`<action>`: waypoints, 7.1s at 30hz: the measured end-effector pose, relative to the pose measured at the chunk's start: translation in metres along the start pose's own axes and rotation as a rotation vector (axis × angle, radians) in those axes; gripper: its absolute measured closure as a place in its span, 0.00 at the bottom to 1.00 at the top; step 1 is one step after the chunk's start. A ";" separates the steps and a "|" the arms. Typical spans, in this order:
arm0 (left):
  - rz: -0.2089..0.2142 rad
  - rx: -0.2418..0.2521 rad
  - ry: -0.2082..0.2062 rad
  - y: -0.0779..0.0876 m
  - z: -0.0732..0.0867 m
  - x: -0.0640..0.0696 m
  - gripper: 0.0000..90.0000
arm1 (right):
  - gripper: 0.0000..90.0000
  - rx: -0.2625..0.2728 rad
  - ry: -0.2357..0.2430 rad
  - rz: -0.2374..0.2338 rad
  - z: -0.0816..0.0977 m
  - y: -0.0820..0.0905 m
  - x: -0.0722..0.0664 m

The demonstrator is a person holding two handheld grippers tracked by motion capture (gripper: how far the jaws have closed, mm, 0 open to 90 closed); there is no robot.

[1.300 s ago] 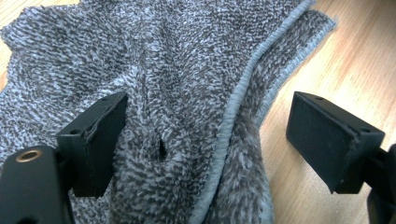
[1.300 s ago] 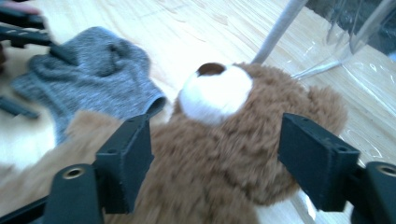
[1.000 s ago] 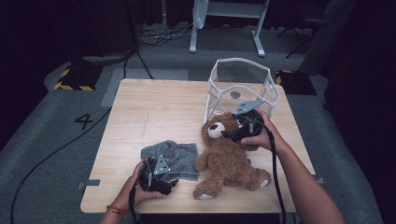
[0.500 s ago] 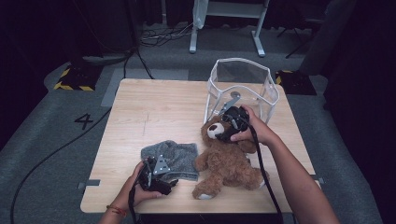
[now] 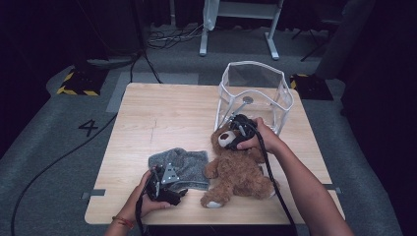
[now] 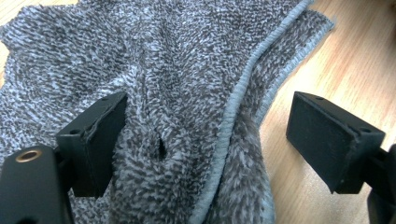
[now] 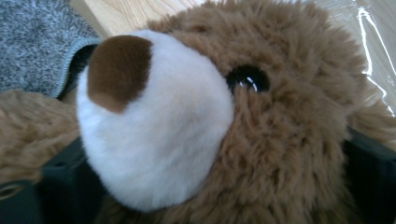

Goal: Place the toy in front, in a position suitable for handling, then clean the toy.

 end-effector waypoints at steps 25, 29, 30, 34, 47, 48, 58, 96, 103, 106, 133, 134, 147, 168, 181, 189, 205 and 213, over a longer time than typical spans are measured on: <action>0.008 0.009 0.000 -0.001 0.000 -0.003 0.16 | 0.43 0.500 0.217 0.269 0.051 0.076 -0.053; 0.015 0.011 0.002 -0.001 0.000 -0.005 0.16 | 0.43 0.529 0.215 0.313 0.058 0.081 -0.054; 0.016 0.010 -0.001 -0.001 0.000 -0.005 0.16 | 0.43 0.537 0.214 0.326 0.059 0.082 -0.054; 0.024 0.017 0.019 -0.001 0.002 -0.011 0.16 | 0.42 0.585 0.208 0.371 0.067 0.087 -0.055; 0.028 0.051 0.024 0.011 -0.004 -0.008 0.17 | 0.42 0.656 0.176 0.443 0.088 0.102 -0.056; 0.029 0.062 0.022 0.014 -0.005 -0.009 0.18 | 0.42 0.664 0.170 0.447 0.090 0.103 -0.056; 0.023 0.118 0.048 0.034 -0.017 -0.014 0.17 | 0.42 0.700 0.152 0.448 0.097 0.102 -0.054; 0.127 0.127 0.144 -0.008 -0.046 -0.030 0.89 | 0.41 0.751 0.198 0.528 0.097 0.102 -0.063; 0.361 0.403 0.100 0.043 -0.095 -0.001 0.88 | 0.41 0.742 0.193 0.544 0.092 0.099 -0.062; 0.367 0.438 0.006 0.052 -0.120 0.019 0.88 | 0.41 0.741 0.191 0.549 0.092 0.098 -0.063; 0.186 0.196 0.064 0.021 -0.080 0.000 0.88 | 0.41 0.850 0.122 0.553 0.099 0.115 -0.059; 0.186 0.196 0.064 0.021 -0.080 0.000 0.88 | 0.41 0.852 0.125 0.550 0.098 0.114 -0.059; 0.279 0.332 0.083 0.021 -0.134 0.011 0.87 | 0.40 0.843 0.166 0.525 0.094 0.107 -0.066; 0.194 0.406 -0.221 0.049 -0.146 0.098 0.87 | 0.40 0.838 0.156 0.574 0.083 0.110 -0.071; -0.013 0.632 0.003 0.078 -0.188 0.034 0.87 | 0.40 0.840 0.240 0.514 0.086 0.107 -0.082; -0.064 0.669 0.093 0.091 -0.205 -0.001 0.87 | 0.40 0.852 0.289 0.478 0.085 0.105 -0.090; 0.051 0.388 -0.224 0.054 -0.213 0.020 0.87 | 0.41 0.806 0.304 0.480 0.084 0.097 -0.092; 0.093 0.315 -0.259 0.039 -0.183 0.033 0.87 | 0.41 0.841 0.203 0.521 0.091 0.104 -0.076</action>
Point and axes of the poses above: each handheld gripper's, and its own axes: y roughly backward along the jaws, z roughly out of its underside, x roughly to its right, the point moved 2 cm from there along -y, roughly forward along the jaws, and after that the axes turned 6 degrees about y, right-handed, at the moved point
